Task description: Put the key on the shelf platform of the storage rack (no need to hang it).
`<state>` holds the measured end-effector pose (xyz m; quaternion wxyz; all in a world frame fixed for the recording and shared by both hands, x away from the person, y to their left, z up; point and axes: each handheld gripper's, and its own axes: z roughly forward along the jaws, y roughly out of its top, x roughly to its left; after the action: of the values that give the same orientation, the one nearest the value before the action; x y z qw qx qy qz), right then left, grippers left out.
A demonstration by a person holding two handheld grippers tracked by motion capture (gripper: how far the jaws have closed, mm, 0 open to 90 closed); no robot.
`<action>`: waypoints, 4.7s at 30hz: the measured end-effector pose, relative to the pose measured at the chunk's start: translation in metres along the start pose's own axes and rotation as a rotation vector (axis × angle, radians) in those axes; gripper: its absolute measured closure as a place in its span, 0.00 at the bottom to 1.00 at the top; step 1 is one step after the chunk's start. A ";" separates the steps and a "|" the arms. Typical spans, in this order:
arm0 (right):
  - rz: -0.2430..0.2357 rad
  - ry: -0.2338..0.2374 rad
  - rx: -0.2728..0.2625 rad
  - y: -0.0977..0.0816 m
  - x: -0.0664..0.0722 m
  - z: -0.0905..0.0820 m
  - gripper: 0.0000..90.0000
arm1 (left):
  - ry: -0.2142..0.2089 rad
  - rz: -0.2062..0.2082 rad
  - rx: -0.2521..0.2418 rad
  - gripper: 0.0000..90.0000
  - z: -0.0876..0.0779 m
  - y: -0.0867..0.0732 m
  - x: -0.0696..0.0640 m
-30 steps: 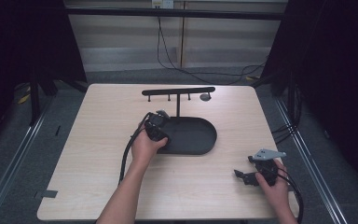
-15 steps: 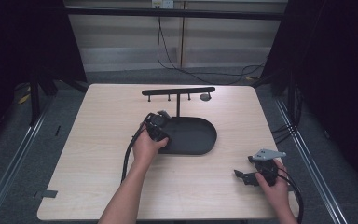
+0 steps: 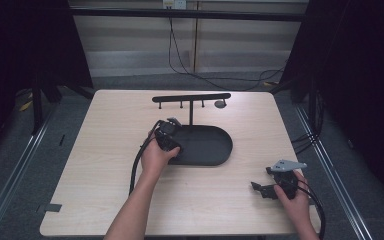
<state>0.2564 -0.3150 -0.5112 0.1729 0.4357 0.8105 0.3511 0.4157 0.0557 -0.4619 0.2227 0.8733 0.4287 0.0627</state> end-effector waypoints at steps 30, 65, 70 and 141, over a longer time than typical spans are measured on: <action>-0.001 0.000 0.000 0.000 0.000 0.000 0.16 | -0.007 0.008 -0.021 0.30 -0.017 -0.016 0.008; -0.001 0.000 0.000 0.000 0.000 0.000 0.16 | -0.021 0.002 -0.028 0.28 -0.045 -0.038 0.020; -0.001 0.000 0.000 0.000 0.000 0.000 0.16 | -0.023 0.004 -0.028 0.27 -0.049 -0.044 0.024; -0.002 0.000 0.000 0.000 0.000 0.000 0.16 | 0.008 -0.017 -0.048 0.26 -0.067 -0.139 0.055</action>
<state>0.2564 -0.3150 -0.5113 0.1735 0.4347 0.8110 0.3510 0.3302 0.1951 -0.4679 0.2422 0.8639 0.4352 0.0746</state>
